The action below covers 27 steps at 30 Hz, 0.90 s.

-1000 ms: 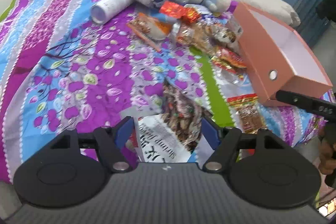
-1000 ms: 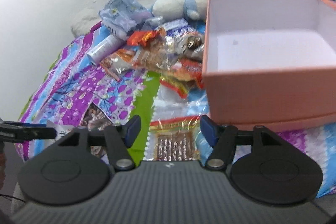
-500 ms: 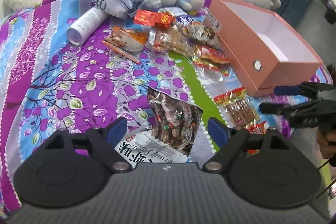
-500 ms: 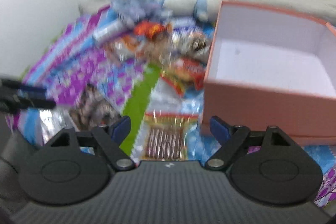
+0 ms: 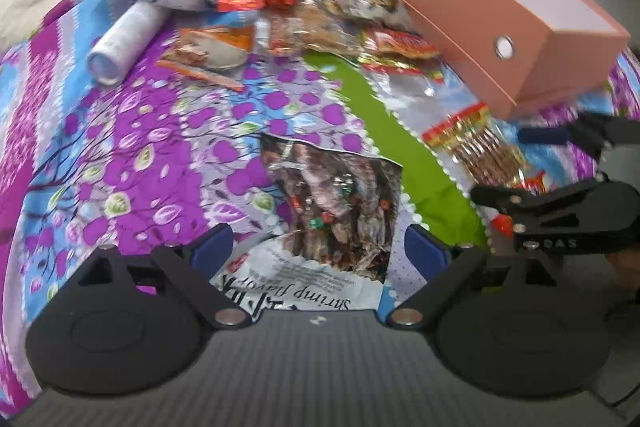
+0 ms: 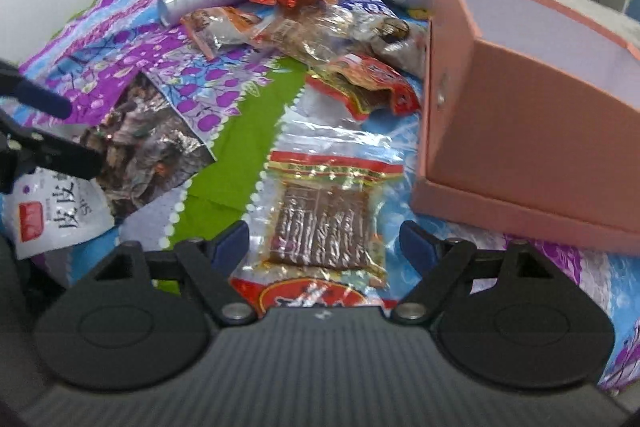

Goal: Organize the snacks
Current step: 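Grasp the clear candy bag with left tool while right tool grasps brown jerky pack, then carry both packets into the pink box and open both tools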

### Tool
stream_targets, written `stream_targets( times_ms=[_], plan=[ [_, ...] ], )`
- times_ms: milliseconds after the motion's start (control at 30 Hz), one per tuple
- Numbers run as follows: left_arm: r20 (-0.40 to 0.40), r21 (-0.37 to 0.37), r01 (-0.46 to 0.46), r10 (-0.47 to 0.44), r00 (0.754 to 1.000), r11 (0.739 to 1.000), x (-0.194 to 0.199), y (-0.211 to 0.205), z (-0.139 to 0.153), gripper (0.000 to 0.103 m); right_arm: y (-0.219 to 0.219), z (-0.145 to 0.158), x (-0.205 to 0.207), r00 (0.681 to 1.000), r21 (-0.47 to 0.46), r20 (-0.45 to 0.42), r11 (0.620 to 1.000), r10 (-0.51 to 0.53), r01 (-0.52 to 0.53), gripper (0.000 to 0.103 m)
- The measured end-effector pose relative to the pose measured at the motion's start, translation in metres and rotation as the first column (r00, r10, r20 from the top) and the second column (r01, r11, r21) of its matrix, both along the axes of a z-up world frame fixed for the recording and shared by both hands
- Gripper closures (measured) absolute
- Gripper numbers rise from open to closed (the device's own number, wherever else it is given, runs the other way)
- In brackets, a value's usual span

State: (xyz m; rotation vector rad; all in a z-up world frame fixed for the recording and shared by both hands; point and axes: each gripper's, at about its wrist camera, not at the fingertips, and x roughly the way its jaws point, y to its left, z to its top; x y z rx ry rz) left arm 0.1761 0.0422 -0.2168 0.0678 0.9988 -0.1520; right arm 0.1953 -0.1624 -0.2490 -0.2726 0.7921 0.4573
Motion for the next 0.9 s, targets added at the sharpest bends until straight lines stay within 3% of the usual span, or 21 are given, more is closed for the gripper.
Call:
stream_targets(
  times_ms=[133, 300, 433, 533, 600, 733, 767, 900],
  plan=[
    [0.004, 0.049, 0.013, -0.013, 1.0, 0.999, 0.007, -0.009, -0.011, 0.008, 0.01, -0.009, 0.002, 0.999, -0.033, 0.032, 0.999, 0.012, -0.011, 0.019],
    [0.003, 0.045, -0.017, 0.017, 1.0, 0.999, 0.016, -0.013, -0.022, 0.008, 0.007, -0.014, 0.009, 1.0, 0.021, -0.002, 0.999, -0.026, 0.026, 0.018],
    [-0.011, 0.013, -0.081, 0.081, 0.997, 0.997, 0.023, -0.01, -0.032, 0.01, 0.006, -0.012, 0.006, 1.0, 0.039, -0.01, 0.999, -0.024, 0.024, 0.029],
    [-0.025, -0.04, -0.129, 0.128, 0.991, 0.991, 0.025, -0.006, -0.035, 0.023, 0.006, -0.008, 0.004, 1.0, 0.041, -0.003, 0.999, -0.024, 0.024, 0.044],
    [-0.011, -0.035, -0.158, 0.157, 0.987, 0.987, 0.024, -0.007, -0.032, 0.039, 0.004, -0.006, 0.004, 1.0, 0.052, -0.009, 0.998, -0.028, 0.029, 0.045],
    [-0.039, -0.094, -0.213, 0.21, 0.977, 0.973, 0.022, 0.001, -0.025, 0.05, 0.002, -0.003, 0.003, 0.999, 0.068, -0.016, 0.997, -0.037, 0.038, 0.046],
    [-0.042, -0.098, -0.219, 0.216, 0.976, 0.971, 0.021, 0.001, -0.024, 0.058, 0.001, -0.002, 0.003, 0.999, 0.069, -0.016, 0.997, -0.041, 0.042, 0.046],
    [-0.044, -0.132, -0.251, 0.248, 0.968, 0.959, 0.017, 0.006, -0.017, 0.06, -0.001, 0.004, 0.002, 0.998, 0.08, -0.013, 0.995, -0.055, 0.056, 0.046]
  ],
)
